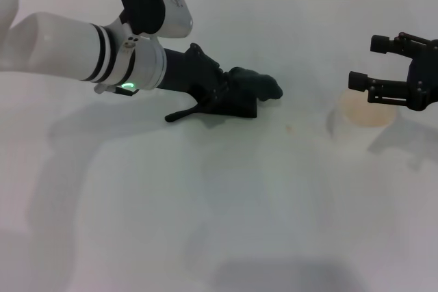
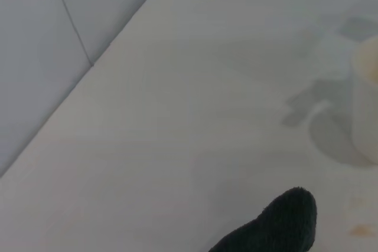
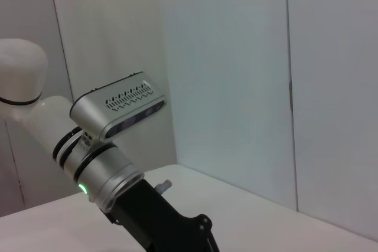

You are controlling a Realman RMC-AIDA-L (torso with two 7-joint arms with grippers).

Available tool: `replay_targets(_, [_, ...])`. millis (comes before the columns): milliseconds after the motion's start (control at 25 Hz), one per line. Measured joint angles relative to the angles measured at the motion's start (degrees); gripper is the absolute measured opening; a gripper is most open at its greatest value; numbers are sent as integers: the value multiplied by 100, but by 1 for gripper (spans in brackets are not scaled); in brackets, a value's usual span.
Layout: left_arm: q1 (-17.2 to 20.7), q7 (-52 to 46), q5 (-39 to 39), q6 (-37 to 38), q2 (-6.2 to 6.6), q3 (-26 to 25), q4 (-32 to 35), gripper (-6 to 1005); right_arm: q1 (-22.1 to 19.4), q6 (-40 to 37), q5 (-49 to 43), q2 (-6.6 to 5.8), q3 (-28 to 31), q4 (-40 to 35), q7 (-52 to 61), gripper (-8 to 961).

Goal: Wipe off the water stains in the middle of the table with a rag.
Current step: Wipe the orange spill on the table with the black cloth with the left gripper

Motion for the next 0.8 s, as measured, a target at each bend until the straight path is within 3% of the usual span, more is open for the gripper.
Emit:
replay_targets(240, [-165, 91, -221, -18, -59, 101, -56, 109, 0, -7, 0, 8, 11, -1, 0, 857])
replay_targets(520, [-215, 153, -1040, -25, -60, 1075, -128, 112, -32, -32, 0, 9, 12, -63, 0, 858])
replay_targets(800, [-79, 100, -1073, -33, -64, 1240, -135, 114, -51, -42, 0, 9, 12, -69, 5, 857])
